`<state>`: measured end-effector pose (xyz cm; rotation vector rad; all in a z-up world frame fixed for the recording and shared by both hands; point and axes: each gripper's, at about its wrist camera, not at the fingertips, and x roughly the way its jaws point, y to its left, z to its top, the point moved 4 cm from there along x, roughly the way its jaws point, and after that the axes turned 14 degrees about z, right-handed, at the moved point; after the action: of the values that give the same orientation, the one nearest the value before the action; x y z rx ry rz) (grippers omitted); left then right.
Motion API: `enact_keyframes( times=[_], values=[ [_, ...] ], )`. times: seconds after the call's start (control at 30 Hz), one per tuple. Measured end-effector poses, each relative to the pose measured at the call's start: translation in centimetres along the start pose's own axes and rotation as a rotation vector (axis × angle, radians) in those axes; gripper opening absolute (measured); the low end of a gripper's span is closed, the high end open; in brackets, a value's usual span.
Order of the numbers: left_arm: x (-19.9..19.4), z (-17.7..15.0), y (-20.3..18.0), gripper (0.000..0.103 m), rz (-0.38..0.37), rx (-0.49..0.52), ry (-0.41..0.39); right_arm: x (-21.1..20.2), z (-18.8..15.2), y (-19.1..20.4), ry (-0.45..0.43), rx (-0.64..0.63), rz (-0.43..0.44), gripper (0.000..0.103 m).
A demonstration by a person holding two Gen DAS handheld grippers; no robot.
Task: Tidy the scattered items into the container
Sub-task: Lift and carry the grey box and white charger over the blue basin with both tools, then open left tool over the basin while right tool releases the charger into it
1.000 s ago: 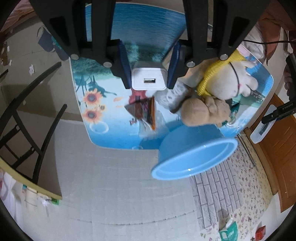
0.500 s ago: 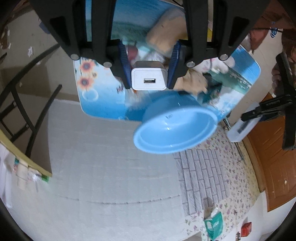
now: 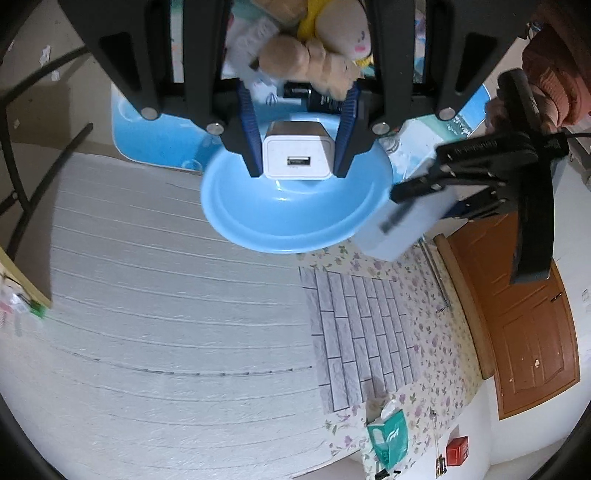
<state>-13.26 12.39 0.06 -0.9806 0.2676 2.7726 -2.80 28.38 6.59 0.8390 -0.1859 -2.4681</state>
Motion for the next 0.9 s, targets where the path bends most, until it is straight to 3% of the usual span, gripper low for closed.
enact_keyframes(
  times=[0.47,0.9],
  values=[
    [4.9,-0.8,-1.6,0.062,-0.006,0.069,0.079,6.6,-1.3,-2.7,0.122,0.033,0.024,0.038],
    [5.1,-1.3,-2.3,0.062,-0.031,0.088,0.093,8.2,-2.9,-3.5,0.189,0.057,0.023,0.038]
  ],
)
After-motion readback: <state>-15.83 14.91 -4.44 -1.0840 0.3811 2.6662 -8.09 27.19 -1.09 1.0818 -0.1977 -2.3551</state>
